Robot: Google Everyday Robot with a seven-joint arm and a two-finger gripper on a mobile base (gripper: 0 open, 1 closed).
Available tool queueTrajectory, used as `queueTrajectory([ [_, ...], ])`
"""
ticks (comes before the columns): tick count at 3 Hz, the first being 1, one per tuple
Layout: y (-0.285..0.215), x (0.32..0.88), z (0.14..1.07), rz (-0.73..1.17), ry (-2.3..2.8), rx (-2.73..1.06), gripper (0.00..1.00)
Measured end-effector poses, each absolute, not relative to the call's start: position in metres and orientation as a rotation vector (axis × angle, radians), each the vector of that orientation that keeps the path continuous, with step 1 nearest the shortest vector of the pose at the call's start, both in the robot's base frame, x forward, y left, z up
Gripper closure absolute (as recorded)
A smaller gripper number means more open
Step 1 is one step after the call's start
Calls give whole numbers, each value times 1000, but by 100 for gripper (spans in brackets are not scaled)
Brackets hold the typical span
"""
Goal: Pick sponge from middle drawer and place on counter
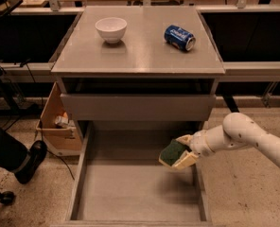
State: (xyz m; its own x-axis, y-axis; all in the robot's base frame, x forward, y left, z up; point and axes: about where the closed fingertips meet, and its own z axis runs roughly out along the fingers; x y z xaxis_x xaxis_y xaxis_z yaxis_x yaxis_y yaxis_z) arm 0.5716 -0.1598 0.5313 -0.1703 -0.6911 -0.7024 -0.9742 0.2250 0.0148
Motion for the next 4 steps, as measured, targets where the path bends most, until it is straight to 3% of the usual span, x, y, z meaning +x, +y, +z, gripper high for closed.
queueTrajectory([
  [4, -155, 585, 675, 660, 1821, -1567, 100],
])
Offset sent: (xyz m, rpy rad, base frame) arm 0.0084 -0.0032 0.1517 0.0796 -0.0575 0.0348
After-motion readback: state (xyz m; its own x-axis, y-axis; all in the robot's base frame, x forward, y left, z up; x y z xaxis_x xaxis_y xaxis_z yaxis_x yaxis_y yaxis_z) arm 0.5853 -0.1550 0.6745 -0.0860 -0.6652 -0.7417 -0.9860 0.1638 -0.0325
